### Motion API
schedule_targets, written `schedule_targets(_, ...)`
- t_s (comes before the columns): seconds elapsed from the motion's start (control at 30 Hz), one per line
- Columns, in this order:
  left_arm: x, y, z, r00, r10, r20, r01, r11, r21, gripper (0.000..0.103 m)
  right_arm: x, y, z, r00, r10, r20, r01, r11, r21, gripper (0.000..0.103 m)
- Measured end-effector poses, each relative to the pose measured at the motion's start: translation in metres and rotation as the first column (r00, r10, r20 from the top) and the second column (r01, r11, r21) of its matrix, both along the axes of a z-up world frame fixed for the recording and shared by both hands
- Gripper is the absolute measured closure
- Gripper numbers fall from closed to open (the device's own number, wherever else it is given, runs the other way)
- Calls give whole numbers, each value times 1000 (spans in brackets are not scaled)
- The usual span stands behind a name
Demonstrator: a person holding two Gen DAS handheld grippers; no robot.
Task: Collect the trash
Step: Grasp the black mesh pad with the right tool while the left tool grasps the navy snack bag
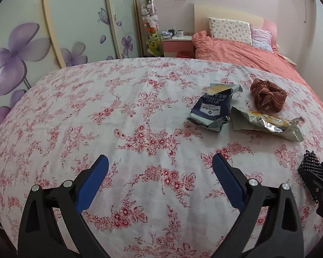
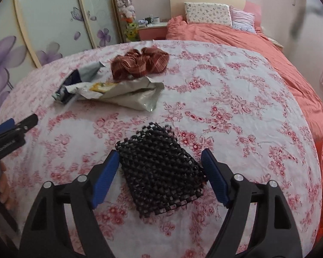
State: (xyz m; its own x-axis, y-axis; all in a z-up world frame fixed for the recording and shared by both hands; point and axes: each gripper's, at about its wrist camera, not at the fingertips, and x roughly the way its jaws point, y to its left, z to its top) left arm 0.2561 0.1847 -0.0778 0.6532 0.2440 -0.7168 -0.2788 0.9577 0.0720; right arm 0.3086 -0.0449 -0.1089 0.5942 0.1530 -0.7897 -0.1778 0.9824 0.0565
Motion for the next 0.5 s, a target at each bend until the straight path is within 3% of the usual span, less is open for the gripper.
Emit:
schedule_targets(0.1, 5, -2, -1, 1000, -16, 0, 16, 1000, -2, 7, -4, -4, 3, 1000, -14, 10, 14, 1000, -1, 44)
schedule_targets(0.17, 10, -6, 0, 999, -31, 5, 31, 1000, -3, 7, -5, -9, 4, 1000, -21, 13, 20, 1000, 8, 64)
schedule_targets(0.27, 17, -11, 2, 999, -50, 18, 51, 999, -7, 7, -9, -15, 8, 1000, -22, 16, 22, 999, 28, 86)
schedule_targets(0.5, 56, -25, 15, 995, -88, 46, 90, 996, -26, 7, -14, -40, 16, 990, -119, 74, 119, 993, 5, 91)
